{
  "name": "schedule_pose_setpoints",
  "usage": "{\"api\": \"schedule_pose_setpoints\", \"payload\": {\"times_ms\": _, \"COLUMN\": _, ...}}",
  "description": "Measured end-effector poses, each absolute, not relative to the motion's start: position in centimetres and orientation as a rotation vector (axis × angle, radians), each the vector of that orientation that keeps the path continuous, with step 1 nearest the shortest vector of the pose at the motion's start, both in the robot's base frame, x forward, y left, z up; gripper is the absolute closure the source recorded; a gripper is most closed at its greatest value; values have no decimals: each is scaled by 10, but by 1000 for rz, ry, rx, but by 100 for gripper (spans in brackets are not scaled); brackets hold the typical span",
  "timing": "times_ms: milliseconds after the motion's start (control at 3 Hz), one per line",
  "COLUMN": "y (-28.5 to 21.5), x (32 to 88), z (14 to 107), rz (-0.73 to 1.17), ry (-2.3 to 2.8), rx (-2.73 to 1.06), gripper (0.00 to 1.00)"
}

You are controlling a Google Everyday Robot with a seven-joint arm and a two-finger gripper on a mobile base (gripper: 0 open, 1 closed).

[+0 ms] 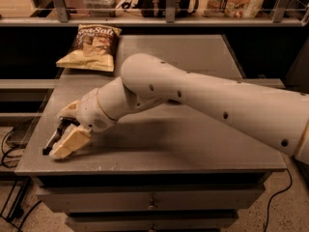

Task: Move rxbar chocolate near brown chip bag

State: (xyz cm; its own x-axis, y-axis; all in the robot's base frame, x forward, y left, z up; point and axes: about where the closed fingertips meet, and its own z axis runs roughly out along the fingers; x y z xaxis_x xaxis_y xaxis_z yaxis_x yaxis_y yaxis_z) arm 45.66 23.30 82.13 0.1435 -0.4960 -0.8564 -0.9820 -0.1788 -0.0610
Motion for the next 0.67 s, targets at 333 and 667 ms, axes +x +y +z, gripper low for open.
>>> {"api": "schedule_pose_setpoints", "payload": {"times_ms": 333, "y": 223, "x": 461, "z": 831, "rz": 969, "ry": 1427, "rx": -1710, "gripper": 87}}
{"api": "schedule_pose_setpoints", "payload": {"times_ms": 667, "y": 213, "x": 466, "z": 839, "rz": 972, "ry": 1441, "rx": -1670, "gripper": 100}}
